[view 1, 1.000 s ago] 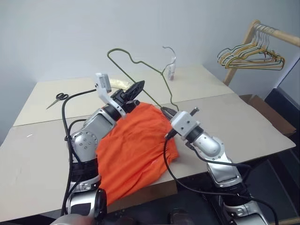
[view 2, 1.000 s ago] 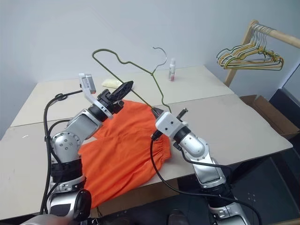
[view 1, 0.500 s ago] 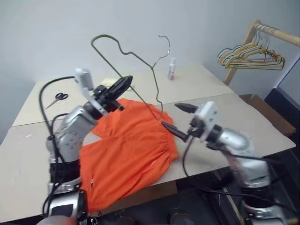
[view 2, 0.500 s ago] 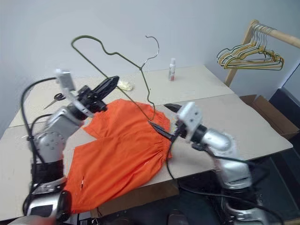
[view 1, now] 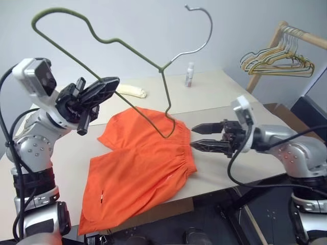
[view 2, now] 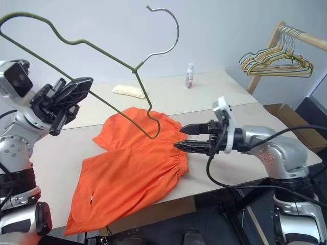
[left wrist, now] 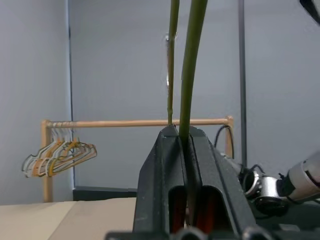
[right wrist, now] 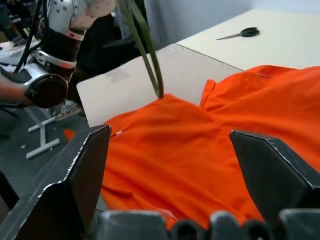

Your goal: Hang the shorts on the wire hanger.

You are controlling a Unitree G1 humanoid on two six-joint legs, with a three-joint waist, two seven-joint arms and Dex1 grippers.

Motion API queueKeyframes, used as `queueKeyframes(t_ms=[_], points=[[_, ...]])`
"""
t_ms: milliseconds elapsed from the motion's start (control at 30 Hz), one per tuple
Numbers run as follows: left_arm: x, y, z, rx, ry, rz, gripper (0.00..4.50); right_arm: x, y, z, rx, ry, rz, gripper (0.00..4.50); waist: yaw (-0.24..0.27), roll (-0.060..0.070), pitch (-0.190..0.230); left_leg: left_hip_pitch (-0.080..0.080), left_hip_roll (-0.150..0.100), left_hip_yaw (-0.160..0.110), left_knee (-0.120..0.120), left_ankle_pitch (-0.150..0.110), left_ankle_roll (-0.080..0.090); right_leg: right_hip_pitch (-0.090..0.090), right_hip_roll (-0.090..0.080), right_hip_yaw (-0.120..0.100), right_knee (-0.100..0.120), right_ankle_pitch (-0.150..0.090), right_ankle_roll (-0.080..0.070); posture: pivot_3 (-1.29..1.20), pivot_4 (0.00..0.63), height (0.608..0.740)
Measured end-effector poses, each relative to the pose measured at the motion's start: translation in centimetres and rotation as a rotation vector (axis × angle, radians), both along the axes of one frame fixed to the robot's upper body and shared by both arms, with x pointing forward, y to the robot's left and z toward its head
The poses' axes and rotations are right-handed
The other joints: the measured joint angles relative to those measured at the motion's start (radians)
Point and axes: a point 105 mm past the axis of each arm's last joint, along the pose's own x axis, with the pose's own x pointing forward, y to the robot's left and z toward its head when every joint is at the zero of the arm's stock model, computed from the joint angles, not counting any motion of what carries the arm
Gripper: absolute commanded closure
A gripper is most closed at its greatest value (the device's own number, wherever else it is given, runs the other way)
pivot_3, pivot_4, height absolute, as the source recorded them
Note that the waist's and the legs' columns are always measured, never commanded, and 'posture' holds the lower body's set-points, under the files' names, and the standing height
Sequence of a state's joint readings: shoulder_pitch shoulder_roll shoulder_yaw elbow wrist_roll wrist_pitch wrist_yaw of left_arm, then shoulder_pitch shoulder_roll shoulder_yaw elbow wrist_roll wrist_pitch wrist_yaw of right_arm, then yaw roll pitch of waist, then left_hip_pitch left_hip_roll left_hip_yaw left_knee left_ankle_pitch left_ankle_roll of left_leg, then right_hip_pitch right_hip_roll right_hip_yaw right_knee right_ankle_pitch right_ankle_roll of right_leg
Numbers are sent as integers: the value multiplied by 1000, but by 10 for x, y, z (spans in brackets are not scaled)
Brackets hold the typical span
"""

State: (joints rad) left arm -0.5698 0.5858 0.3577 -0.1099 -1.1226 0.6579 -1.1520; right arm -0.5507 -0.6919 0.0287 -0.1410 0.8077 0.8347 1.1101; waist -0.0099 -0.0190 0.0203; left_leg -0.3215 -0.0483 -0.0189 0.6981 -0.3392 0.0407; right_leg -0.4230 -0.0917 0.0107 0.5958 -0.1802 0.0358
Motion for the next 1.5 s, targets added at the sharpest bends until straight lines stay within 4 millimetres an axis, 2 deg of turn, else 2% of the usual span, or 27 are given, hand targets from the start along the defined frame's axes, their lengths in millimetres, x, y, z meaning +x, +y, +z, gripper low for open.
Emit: queueKeyframes(t_ms=[233, 667, 767, 1133, 1167, 1267, 1400, 1500], points=[[-2, -13, -3, -5, 4, -33, 4500, 2, 19, -1, 44, -11, 46, 47, 0, 0, 0, -3, -1, 0, -1, 0, -1, -4, -1, 0, -1, 0, 0, 20, 0, 740], [-3, -24, -11, 10, 24, -70, 4500, -2, 35, 4, 59, -29, 105, 47, 1, 0, 0, -4, -1, 0, 0, 1, -2, -5, -1, 0, 0, 0, 0, 20, 0, 740], [-2, -27, -13, 14, 29, -73, 4500, -4, 39, 2, 51, -26, 128, 583, 1, 0, 0, -4, -1, 0, 0, 1, -2, -5, -1, 0, -1, 0, 0, 20, 0, 740], [0, -30, -16, 21, 23, -61, 4500, -9, 41, 1, 33, -35, 155, 4475, 0, 0, 0, -4, -1, 0, 0, 1, -2, -5, -1, 0, -1, 0, 0, 7, 0, 740], [2, -30, -16, 16, 27, -55, 4500, -12, 42, 1, 27, -43, 171, 4475, 0, 0, 0, -4, -1, 0, 0, 1, -2, -5, -1, 0, -1, 0, 0, 7, 0, 740], [5, -29, -18, -7, 38, -56, 3812, -12, 42, 0, 22, -43, 168, 4500, -1, 0, 0, -4, -1, 0, 0, 1, -2, -5, -2, 0, -1, 0, 0, -2, 0, 740], [14, -30, -26, 14, 68, -13, 2603, -10, 38, -3, 30, -26, 127, 4500, 0, 0, 0, -4, -1, -1, 0, 1, -2, -5, -2, 0, -1, 0, 0, -12, 0, 740], [30, -38, -57, 197, 138, 94, 1686, -2, 25, 8, 81, -16, 33, 4500, 0, 0, 0, -4, -2, 0, 0, 1, -2, -5, -2, 1, -1, 0, 0, -17, 0, 740]])
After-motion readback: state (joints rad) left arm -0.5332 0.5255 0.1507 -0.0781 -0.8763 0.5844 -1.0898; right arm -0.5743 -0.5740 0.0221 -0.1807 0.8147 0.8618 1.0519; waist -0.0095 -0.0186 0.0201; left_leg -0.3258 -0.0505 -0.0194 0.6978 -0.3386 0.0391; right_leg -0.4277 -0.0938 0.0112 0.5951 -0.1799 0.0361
